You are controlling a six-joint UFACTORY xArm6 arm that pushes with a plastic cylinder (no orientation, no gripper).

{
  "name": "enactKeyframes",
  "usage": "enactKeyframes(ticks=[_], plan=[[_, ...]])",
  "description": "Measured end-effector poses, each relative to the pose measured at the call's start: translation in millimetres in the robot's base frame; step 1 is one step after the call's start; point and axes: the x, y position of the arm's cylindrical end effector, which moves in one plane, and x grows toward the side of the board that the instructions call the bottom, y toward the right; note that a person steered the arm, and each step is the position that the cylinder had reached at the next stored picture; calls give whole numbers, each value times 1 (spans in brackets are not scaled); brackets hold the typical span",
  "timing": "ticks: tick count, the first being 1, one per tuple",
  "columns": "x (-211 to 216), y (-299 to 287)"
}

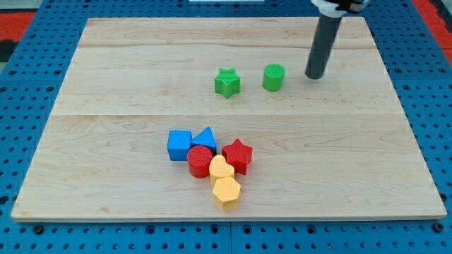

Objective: Move your arm towards center right

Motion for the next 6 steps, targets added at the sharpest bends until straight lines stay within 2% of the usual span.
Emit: enactKeyframes(ticks=[1, 3, 4, 5, 6], plan=[[14, -51], [20, -117], [20, -102], [28, -28], [38, 18]])
